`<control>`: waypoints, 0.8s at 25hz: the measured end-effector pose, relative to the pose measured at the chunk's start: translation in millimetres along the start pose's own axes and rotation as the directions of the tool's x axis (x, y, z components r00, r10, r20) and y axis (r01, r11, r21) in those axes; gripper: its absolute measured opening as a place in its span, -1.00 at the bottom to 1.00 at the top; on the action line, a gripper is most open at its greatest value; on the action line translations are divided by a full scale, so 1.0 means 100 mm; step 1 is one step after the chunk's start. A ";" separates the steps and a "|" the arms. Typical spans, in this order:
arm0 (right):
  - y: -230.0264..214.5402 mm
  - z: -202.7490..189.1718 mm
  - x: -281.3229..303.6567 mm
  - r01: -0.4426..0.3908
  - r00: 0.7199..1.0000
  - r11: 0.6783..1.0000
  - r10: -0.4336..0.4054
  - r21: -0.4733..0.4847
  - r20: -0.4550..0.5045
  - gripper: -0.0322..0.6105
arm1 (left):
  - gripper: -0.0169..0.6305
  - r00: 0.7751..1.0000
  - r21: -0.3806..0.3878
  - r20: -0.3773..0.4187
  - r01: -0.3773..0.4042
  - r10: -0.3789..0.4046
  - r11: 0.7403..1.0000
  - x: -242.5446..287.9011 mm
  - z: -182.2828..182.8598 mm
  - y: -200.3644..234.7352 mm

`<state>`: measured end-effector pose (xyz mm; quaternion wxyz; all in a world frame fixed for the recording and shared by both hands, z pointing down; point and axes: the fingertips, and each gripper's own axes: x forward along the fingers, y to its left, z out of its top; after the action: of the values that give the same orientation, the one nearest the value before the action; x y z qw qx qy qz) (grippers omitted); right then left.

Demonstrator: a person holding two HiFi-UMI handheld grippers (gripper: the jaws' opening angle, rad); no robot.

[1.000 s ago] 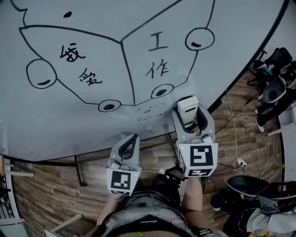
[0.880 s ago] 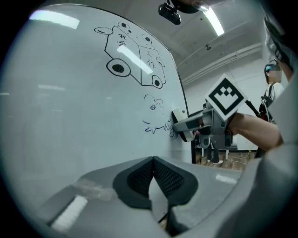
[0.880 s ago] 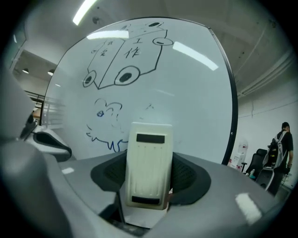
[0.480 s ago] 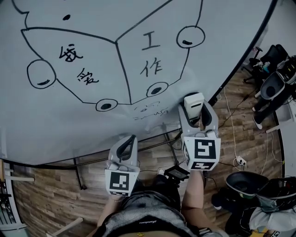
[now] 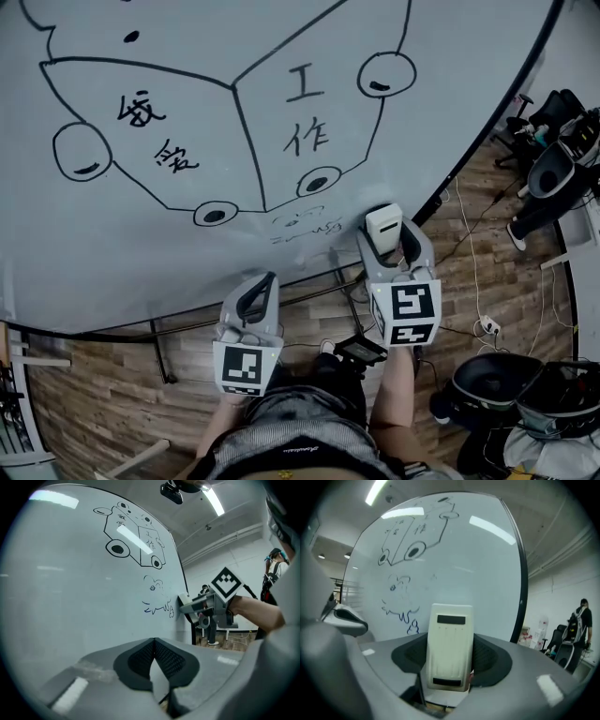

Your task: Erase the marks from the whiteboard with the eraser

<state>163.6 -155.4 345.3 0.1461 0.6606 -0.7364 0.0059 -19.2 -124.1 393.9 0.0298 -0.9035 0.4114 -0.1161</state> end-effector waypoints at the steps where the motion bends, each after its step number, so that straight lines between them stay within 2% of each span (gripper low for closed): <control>1: 0.01 0.19 -0.06 0.007 0.999 1.000 -0.006 -0.020 0.045 -0.08 | -0.93 1.000 -0.001 -0.001 0.002 -0.002 1.000 0.00 -0.01 0.00; 3: 0.09 0.54 -0.15 -0.002 0.994 0.999 0.007 -0.045 0.105 -0.08 | -0.93 1.000 -0.005 -0.002 0.004 -0.004 1.000 0.01 -0.02 -0.01; 6: 0.24 0.70 -0.08 -0.003 0.998 0.995 0.009 -0.100 0.054 -0.08 | -0.93 1.000 -0.010 -0.006 0.003 -0.003 1.000 0.00 -0.02 0.01; 11: 0.30 0.50 0.00 0.028 0.998 0.984 -0.038 -0.175 -0.054 -0.08 | -0.93 1.000 -0.010 -0.006 -0.023 0.023 1.000 -0.05 -0.04 0.13; 14: 0.34 0.27 0.07 0.055 0.990 0.964 -0.086 -0.260 -0.110 -0.08 | -0.93 0.999 -0.033 -0.016 -0.033 0.033 0.999 -0.07 -0.08 0.17; 16: 0.36 0.19 0.09 0.078 0.988 0.948 -0.115 -0.309 -0.105 -0.09 | -0.93 0.999 -0.032 -0.018 -0.030 0.030 0.999 -0.08 -0.09 0.16; 20: 0.36 0.21 0.09 0.074 0.996 0.948 -0.088 -0.311 -0.030 -0.08 | -0.93 1.000 -0.013 -0.015 -0.017 0.017 1.000 -0.09 -0.08 0.14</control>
<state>123.7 -164.3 334.0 0.2638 0.6589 -0.6972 -0.1011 -37.0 -126.5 398.1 0.0218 -0.8993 0.4200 -0.1200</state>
